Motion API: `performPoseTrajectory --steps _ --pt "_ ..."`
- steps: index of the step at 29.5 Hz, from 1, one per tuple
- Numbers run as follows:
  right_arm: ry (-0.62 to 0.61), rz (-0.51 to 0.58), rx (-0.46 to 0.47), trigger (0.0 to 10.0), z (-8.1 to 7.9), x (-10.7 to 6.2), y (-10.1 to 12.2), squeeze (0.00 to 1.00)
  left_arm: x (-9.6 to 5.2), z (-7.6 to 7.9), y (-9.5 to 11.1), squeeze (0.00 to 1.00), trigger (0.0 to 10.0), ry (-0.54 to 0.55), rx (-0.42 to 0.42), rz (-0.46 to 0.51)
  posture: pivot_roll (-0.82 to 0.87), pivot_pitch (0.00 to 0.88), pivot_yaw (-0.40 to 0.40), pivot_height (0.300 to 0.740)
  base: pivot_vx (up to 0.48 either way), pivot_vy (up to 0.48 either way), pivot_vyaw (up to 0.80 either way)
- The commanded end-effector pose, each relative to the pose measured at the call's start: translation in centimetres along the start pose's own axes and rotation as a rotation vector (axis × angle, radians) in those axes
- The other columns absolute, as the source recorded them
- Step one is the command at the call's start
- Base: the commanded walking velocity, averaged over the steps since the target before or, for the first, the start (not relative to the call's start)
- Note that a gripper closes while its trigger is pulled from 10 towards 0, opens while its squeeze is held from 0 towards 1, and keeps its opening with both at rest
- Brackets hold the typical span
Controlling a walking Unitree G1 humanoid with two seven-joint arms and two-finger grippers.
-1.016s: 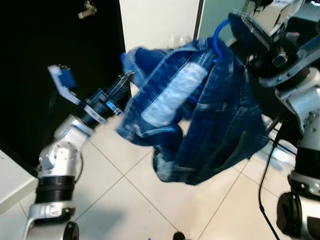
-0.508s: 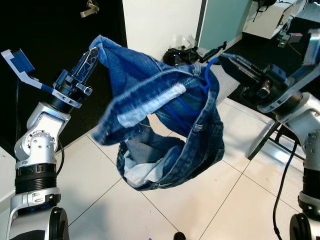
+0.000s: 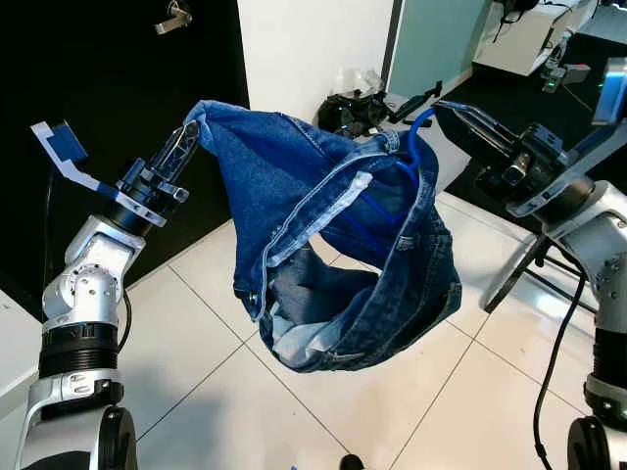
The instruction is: Hang hanger
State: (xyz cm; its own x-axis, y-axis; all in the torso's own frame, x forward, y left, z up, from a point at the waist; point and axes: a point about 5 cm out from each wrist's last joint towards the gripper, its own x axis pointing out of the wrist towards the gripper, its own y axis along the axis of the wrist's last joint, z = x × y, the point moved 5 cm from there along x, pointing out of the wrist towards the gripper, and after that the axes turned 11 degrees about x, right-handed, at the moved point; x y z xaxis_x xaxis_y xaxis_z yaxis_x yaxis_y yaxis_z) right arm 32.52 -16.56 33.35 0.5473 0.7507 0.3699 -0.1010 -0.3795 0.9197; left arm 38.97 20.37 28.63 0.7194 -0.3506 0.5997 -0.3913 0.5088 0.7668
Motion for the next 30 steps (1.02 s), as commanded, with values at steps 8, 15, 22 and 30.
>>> performPoseTrajectory --steps 8,15,22,30 --pt "-0.005 -0.371 -0.015 0.0 -1.4 -1.9 -8.7 0.00 -1.2 -4.8 3.4 0.00 0.6 0.271 0.050 0.107 0.01 0.129 0.026 0.740 0.000 0.000 0.00" --pt "-0.005 -0.400 -0.017 0.0 -2.1 -1.5 -10.1 0.00 -1.3 -5.3 1.7 0.00 0.7 0.328 0.036 0.062 0.01 0.129 0.032 0.740 0.000 0.000 0.00" --pt "-0.143 -0.275 -0.087 0.0 0.4 -1.8 -6.8 0.00 -3.7 -6.8 -2.0 0.00 3.3 0.405 0.056 -0.109 0.01 0.131 0.041 0.740 0.000 0.000 0.00" --pt "-0.176 -0.240 -0.127 0.0 0.9 -1.9 -5.3 0.00 -6.9 -9.1 -4.5 0.00 4.5 0.545 0.155 -0.279 0.01 0.130 0.044 0.740 0.000 0.000 0.00"
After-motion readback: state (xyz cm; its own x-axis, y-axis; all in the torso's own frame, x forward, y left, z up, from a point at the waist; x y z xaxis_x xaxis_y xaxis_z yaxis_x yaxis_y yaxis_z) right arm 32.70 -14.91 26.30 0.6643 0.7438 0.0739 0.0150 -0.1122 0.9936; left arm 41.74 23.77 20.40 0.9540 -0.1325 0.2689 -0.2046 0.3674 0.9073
